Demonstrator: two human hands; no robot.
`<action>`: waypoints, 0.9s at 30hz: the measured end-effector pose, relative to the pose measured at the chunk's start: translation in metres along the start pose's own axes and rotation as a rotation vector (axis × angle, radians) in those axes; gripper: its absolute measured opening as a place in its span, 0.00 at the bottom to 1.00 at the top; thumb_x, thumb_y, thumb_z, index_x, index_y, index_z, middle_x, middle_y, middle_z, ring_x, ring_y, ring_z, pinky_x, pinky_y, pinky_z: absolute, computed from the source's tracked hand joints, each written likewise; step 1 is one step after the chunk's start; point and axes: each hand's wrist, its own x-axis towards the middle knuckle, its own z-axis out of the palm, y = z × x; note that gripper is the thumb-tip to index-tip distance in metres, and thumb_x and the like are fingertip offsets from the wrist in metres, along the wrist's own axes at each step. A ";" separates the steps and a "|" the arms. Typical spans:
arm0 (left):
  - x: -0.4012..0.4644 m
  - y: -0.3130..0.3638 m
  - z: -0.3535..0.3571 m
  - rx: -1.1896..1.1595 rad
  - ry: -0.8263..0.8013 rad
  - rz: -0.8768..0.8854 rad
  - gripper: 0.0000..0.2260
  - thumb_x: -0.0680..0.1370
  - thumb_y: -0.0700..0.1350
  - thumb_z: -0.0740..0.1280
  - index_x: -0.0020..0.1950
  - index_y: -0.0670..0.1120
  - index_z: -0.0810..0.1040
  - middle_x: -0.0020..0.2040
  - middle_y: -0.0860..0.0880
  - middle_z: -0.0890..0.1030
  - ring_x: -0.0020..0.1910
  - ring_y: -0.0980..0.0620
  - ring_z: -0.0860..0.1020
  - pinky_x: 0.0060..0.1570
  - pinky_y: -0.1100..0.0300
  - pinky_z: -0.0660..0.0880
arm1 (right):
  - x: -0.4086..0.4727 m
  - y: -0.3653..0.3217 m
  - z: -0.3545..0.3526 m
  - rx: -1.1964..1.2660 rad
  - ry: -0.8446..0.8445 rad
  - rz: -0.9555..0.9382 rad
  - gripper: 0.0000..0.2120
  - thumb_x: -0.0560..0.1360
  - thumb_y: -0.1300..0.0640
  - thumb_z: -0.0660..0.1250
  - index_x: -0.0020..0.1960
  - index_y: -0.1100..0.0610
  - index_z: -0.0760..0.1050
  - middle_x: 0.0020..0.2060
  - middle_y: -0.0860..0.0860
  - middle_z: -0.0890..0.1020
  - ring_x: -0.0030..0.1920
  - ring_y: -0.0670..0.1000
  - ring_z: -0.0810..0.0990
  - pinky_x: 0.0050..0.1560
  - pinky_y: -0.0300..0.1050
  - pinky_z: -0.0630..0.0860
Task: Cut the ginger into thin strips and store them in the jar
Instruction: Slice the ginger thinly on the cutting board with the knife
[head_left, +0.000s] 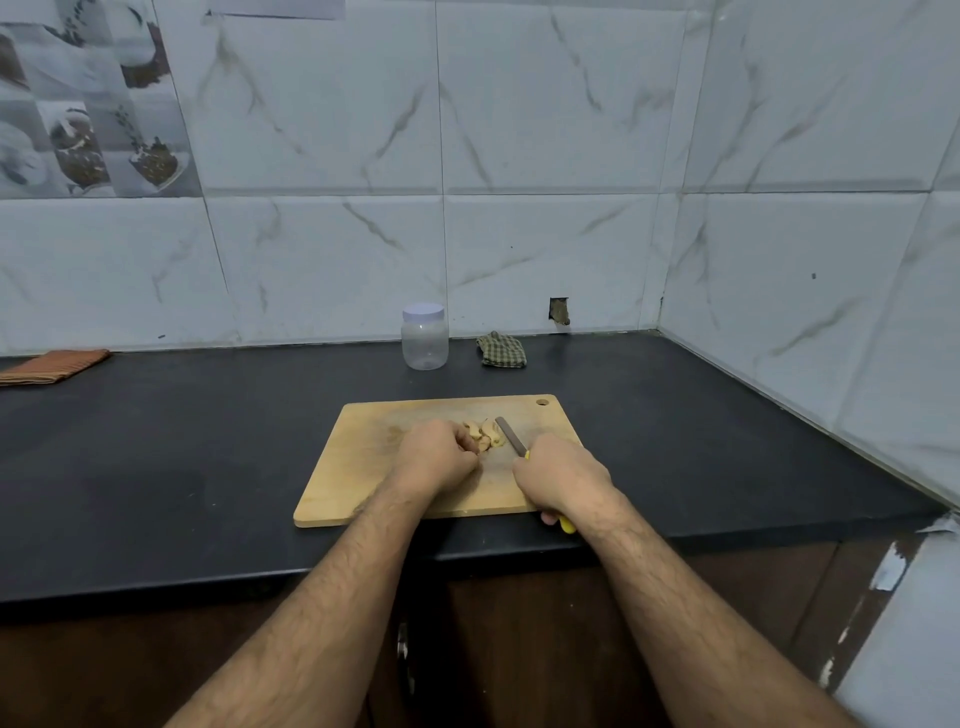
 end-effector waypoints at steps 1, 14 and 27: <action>0.002 0.001 -0.001 -0.008 -0.002 -0.011 0.07 0.74 0.45 0.70 0.51 0.52 0.83 0.50 0.54 0.83 0.52 0.54 0.79 0.48 0.63 0.73 | 0.003 0.000 0.001 0.002 -0.001 -0.001 0.09 0.78 0.58 0.57 0.45 0.57 0.75 0.25 0.51 0.81 0.22 0.49 0.77 0.27 0.39 0.73; 0.021 0.011 0.004 0.028 -0.044 0.084 0.08 0.78 0.40 0.68 0.53 0.50 0.84 0.42 0.54 0.84 0.37 0.59 0.78 0.39 0.65 0.74 | 0.010 0.001 0.011 0.020 0.059 0.007 0.09 0.79 0.54 0.58 0.47 0.54 0.75 0.31 0.50 0.82 0.26 0.48 0.79 0.27 0.38 0.68; 0.011 0.004 -0.002 -0.011 -0.096 0.232 0.08 0.75 0.46 0.73 0.54 0.51 0.84 0.45 0.57 0.84 0.37 0.66 0.76 0.39 0.71 0.70 | -0.011 0.005 0.000 0.037 -0.014 -0.016 0.08 0.79 0.56 0.56 0.49 0.54 0.73 0.33 0.50 0.82 0.24 0.48 0.79 0.28 0.39 0.72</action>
